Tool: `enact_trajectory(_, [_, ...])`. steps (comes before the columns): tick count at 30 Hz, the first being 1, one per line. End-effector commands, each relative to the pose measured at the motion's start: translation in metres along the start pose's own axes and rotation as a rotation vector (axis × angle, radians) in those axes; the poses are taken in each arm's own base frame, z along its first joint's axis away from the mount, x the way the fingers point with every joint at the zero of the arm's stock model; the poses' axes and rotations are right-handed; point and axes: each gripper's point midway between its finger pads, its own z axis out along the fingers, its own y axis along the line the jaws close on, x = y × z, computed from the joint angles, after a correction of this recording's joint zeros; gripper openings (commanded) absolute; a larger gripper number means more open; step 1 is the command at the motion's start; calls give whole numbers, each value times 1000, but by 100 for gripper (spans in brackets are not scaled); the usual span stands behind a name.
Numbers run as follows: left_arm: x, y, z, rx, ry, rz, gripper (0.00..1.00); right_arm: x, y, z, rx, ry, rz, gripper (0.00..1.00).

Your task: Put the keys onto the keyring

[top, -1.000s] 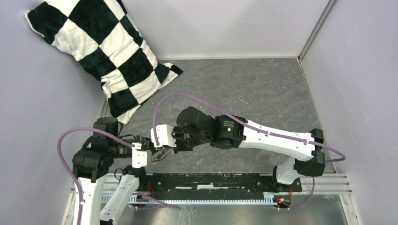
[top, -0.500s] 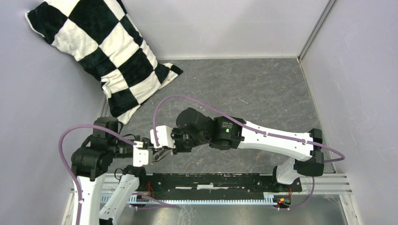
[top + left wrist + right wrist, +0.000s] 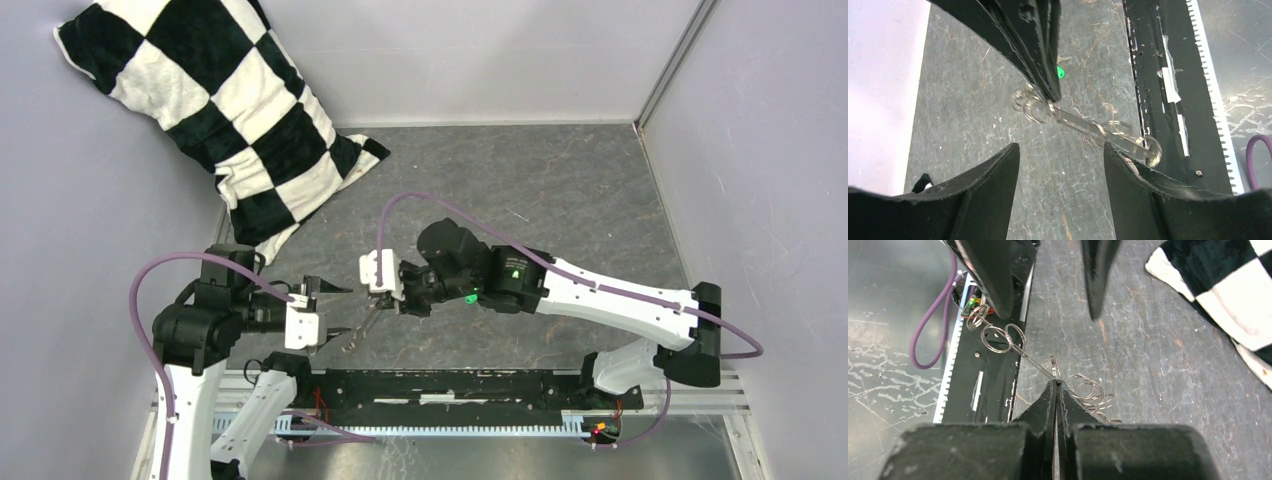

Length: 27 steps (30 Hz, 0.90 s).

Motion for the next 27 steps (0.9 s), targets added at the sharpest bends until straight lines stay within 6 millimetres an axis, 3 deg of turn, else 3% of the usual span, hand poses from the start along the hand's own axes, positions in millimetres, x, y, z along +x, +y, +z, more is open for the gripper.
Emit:
enact_trajectory(1, [0, 6, -3, -29, 26, 22, 68, -39, -7, -19, 10, -195, 1, 0])
enact_trajectory(6, [11, 12, 7, -88, -18, -66, 65, -53, -10, -19, -4, -247, -7, 0])
enact_trajectory(13, [-17, 24, 12, -172, -212, -123, 64, -74, -16, -12, -5, -299, -10, 0])
enact_trajectory(20, [-23, 31, 5, -269, -220, -160, 66, -72, -14, -11, -17, -298, -14, 0])
enact_trajectory(27, [-22, 27, 3, -224, -168, -209, 71, -56, -13, -15, -26, -202, -38, 0])
